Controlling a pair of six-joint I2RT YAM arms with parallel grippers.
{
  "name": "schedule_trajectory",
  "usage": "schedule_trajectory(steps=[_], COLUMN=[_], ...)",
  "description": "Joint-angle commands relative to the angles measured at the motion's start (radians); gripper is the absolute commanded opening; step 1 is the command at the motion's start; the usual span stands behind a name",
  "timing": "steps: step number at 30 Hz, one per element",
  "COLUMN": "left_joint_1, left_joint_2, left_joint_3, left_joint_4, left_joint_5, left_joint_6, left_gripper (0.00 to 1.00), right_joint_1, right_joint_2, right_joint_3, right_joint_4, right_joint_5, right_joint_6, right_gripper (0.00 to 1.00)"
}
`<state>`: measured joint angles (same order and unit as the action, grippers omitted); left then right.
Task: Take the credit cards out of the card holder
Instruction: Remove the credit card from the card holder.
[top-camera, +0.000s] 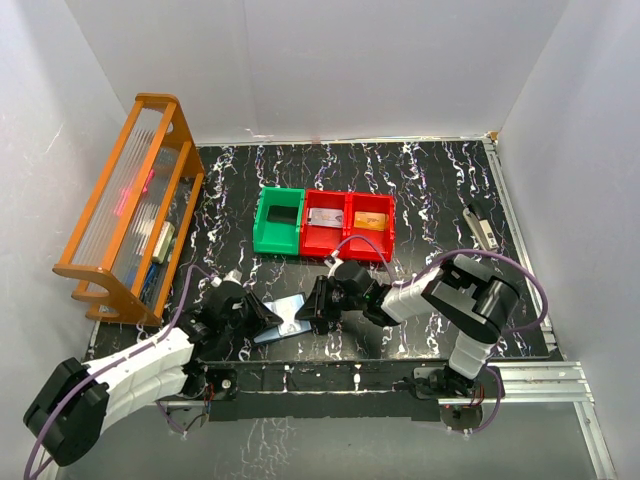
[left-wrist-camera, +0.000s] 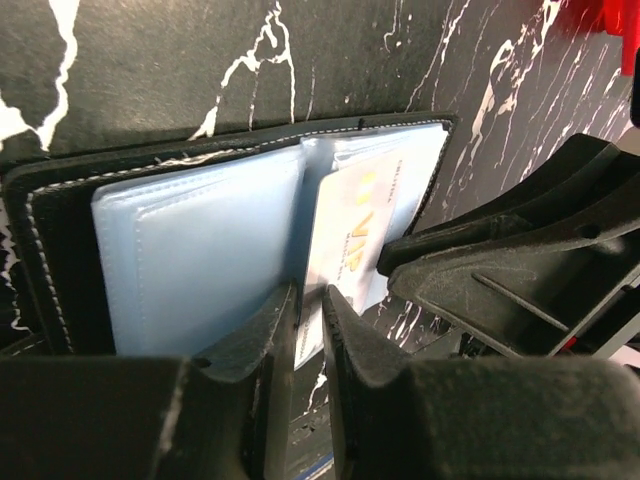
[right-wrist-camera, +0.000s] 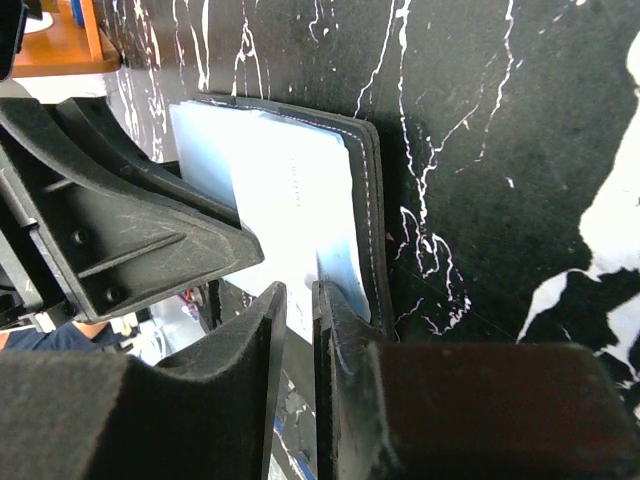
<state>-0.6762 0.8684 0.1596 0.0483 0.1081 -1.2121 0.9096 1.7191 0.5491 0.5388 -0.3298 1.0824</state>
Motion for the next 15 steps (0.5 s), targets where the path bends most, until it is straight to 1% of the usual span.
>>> schedule_trajectory(steps=[1, 4, 5, 11, 15], left_joint_1=[-0.002, -0.002, -0.002, -0.001, -0.002], left_joint_2=[-0.026, -0.04, -0.043, -0.079, -0.119], left_joint_3=[-0.023, -0.026, -0.024, 0.001, 0.003], left_joint_4=[0.023, 0.008, -0.003, -0.085, -0.106], left_joint_5=[-0.067, -0.066, -0.065, -0.054, -0.031], left_joint_6=[-0.016, -0.018, -0.016, 0.02, 0.052], left_gripper=[0.13, 0.02, 0.0, 0.0, 0.0], right_joint_1=[0.004, 0.005, 0.005, 0.005, 0.005], right_joint_2=[0.06, 0.072, 0.071, 0.057, 0.053], right_joint_3=[-0.026, -0.022, -0.022, -0.007, -0.001], right_joint_4=[0.011, 0.018, 0.016, -0.052, -0.078], right_joint_5=[0.003, -0.001, 0.001, 0.038, 0.051], right_joint_6=[0.005, 0.01, 0.01, -0.008, -0.018], right_gripper=[0.17, 0.17, 0.17, 0.17, 0.18])
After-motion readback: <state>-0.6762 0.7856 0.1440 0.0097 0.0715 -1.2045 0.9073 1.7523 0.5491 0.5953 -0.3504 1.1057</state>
